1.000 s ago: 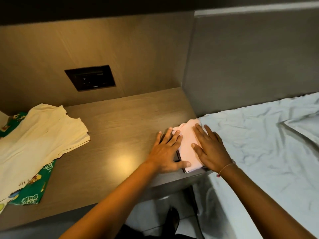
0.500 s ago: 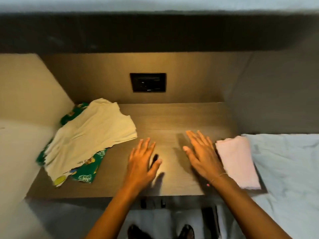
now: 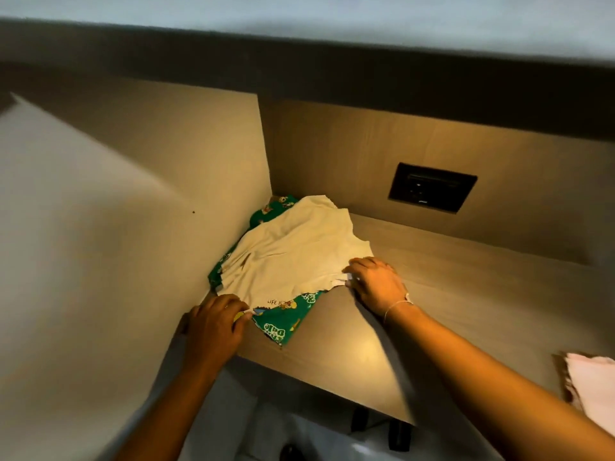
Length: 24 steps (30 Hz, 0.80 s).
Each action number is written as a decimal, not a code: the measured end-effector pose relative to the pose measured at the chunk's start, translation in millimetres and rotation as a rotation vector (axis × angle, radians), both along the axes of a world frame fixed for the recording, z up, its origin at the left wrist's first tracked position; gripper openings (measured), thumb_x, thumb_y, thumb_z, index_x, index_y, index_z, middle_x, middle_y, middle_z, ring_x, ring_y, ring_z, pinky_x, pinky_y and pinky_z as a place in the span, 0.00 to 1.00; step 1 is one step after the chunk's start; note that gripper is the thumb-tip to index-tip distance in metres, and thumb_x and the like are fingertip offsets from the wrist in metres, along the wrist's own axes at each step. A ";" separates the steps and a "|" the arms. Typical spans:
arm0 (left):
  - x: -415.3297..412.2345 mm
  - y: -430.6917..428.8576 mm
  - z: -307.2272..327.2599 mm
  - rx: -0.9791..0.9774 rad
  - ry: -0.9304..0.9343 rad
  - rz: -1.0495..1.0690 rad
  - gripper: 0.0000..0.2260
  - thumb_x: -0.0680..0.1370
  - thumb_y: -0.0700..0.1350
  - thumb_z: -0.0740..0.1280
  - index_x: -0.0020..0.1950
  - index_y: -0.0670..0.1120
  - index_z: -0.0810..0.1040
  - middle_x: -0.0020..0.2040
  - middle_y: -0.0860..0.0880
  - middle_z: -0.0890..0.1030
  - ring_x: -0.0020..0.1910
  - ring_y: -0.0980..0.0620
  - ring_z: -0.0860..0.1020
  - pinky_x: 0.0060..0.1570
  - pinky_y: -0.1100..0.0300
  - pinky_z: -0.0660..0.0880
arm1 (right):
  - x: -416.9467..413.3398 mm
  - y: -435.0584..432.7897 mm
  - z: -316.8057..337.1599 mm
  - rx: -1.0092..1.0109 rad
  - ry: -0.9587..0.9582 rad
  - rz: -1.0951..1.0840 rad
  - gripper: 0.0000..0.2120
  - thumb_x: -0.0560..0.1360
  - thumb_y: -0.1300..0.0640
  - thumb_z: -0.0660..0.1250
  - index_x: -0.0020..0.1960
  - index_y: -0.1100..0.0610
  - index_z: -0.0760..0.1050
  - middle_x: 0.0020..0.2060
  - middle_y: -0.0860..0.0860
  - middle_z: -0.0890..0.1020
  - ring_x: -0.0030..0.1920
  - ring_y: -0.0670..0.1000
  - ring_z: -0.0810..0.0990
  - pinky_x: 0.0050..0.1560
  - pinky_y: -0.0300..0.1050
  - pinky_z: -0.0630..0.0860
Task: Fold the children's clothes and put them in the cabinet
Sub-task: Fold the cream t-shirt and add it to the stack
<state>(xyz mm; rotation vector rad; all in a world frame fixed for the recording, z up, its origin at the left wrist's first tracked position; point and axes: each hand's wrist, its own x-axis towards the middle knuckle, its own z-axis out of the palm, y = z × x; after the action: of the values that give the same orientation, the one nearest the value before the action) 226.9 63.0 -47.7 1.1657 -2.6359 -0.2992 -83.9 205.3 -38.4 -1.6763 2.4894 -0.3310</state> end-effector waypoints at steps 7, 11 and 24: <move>8.1 -11.6 6.6 0.051 0.277 0.049 0.10 0.76 0.53 0.70 0.44 0.48 0.85 0.40 0.50 0.84 0.39 0.49 0.80 0.34 0.58 0.74 | 1.6 0.0 -6.1 -0.202 -0.027 -0.137 0.01 0.76 0.54 0.65 0.47 0.50 0.75 0.43 0.50 0.83 0.46 0.55 0.78 0.44 0.47 0.70; 8.5 -15.7 27.2 0.117 0.419 0.117 0.06 0.72 0.45 0.74 0.47 0.45 0.86 0.42 0.45 0.86 0.39 0.47 0.82 0.34 0.58 0.76 | 2.1 1.8 10.2 -0.341 -0.063 -0.155 0.02 0.76 0.57 0.65 0.49 0.52 0.73 0.41 0.54 0.83 0.41 0.58 0.78 0.39 0.47 0.68; -115.6 -40.5 165.4 -0.095 0.679 -0.075 0.06 0.79 0.48 0.66 0.49 0.46 0.78 0.44 0.48 0.83 0.42 0.48 0.81 0.39 0.55 0.78 | -57.2 34.0 169.1 -0.730 -0.188 -0.299 0.06 0.74 0.53 0.69 0.48 0.53 0.83 0.43 0.50 0.86 0.46 0.50 0.83 0.47 0.43 0.76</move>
<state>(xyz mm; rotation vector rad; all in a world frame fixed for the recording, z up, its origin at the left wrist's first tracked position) 111.3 22.5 117.7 0.7560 -2.0674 -0.4791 -141.1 239.4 130.6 -1.3300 2.6268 -1.4998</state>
